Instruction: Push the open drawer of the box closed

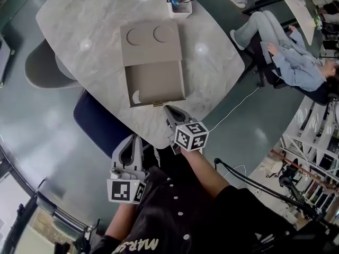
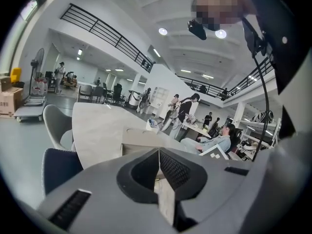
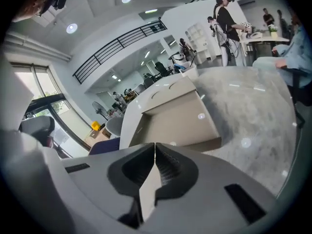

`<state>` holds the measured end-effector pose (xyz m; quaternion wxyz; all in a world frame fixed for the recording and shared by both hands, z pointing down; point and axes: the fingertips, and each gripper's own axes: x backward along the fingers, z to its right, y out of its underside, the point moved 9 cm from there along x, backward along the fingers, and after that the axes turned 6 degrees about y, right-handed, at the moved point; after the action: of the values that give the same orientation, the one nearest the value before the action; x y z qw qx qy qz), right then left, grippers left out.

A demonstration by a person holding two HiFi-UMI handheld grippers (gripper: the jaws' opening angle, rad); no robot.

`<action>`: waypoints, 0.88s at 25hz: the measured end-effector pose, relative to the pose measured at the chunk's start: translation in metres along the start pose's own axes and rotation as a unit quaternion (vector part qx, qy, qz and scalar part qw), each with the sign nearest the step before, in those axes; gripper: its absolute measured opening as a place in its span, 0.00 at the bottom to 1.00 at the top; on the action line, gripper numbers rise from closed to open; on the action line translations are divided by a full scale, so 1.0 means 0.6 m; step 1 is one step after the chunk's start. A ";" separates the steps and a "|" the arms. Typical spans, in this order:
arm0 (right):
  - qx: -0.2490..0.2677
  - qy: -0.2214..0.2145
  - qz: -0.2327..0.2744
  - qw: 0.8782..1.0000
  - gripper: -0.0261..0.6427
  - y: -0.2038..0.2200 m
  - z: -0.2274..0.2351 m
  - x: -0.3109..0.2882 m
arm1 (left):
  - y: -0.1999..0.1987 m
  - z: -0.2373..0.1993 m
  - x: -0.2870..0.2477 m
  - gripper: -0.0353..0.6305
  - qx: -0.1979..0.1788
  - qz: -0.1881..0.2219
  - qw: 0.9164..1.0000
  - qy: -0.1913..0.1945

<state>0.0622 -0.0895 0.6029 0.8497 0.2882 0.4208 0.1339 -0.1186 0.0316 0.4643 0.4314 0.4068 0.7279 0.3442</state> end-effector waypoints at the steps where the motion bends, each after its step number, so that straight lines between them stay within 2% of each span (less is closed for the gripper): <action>1: -0.003 0.000 -0.010 1.000 0.04 0.009 0.001 -0.008 | 0.005 -0.001 -0.001 0.08 0.002 -0.003 1.000 0.000; 4: -0.019 -0.002 -0.036 0.999 0.04 0.029 0.009 -0.030 | 0.015 -0.005 -0.005 0.08 0.008 -0.011 1.000 -0.004; 8: -0.041 0.005 -0.055 0.998 0.09 0.046 0.025 -0.052 | 0.027 -0.011 -0.010 0.08 0.014 -0.021 1.000 -0.013; 10: -0.058 0.001 -0.057 0.997 0.13 0.052 0.030 -0.059 | 0.032 -0.014 -0.008 0.08 0.015 -0.025 0.999 -0.016; 15: -0.122 -0.017 -0.055 0.991 0.14 0.051 0.037 -0.072 | 0.043 -0.021 -0.007 0.08 0.018 -0.038 0.999 -0.025; 22: -0.167 -0.039 -0.062 0.983 0.14 0.045 0.040 -0.085 | 0.046 -0.022 -0.008 0.08 0.020 -0.039 0.999 -0.026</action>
<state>0.0508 -0.1009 0.6631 0.9082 0.1211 0.3761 0.1383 -0.1210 0.0375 0.4946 0.4548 0.3954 0.7387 0.3018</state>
